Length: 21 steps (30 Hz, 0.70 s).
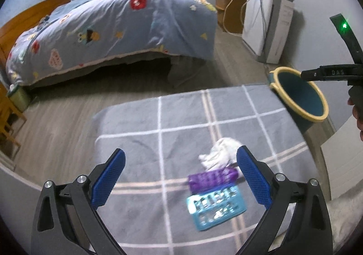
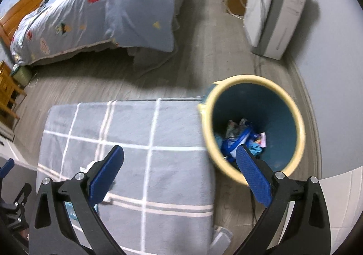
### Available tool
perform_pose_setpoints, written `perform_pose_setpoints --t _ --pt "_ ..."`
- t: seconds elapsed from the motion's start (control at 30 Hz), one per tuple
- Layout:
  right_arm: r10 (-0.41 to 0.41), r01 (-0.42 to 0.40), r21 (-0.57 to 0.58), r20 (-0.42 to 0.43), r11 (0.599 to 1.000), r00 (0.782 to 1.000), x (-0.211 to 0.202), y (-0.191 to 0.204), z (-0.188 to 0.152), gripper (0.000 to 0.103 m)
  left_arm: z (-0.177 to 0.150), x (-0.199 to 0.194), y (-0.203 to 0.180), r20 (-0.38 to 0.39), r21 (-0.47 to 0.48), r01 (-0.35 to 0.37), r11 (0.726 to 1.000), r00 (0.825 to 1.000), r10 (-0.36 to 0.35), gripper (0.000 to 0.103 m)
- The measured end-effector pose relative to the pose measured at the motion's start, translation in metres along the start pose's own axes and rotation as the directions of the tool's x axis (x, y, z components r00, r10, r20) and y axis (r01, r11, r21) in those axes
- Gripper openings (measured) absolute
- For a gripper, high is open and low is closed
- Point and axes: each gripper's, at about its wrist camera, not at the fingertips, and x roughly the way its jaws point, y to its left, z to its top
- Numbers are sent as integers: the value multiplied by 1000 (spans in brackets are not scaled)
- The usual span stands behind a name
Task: Collect trash
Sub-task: 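Move both open grippers back over the remaining trash on the mat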
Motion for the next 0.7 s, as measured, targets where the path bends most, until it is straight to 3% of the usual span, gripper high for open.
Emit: perform_pose_setpoints --t 0.37,0.7 --pt "47 -55 -94 -86 994 995 33 84 -17 97 -12 4 35 -18 -9 -43 999 999 42 97" --pt "103 -115 -36 -234 993 967 81 118 -33 94 -10 15 57 -34 -46 -44 998 999 43 97"
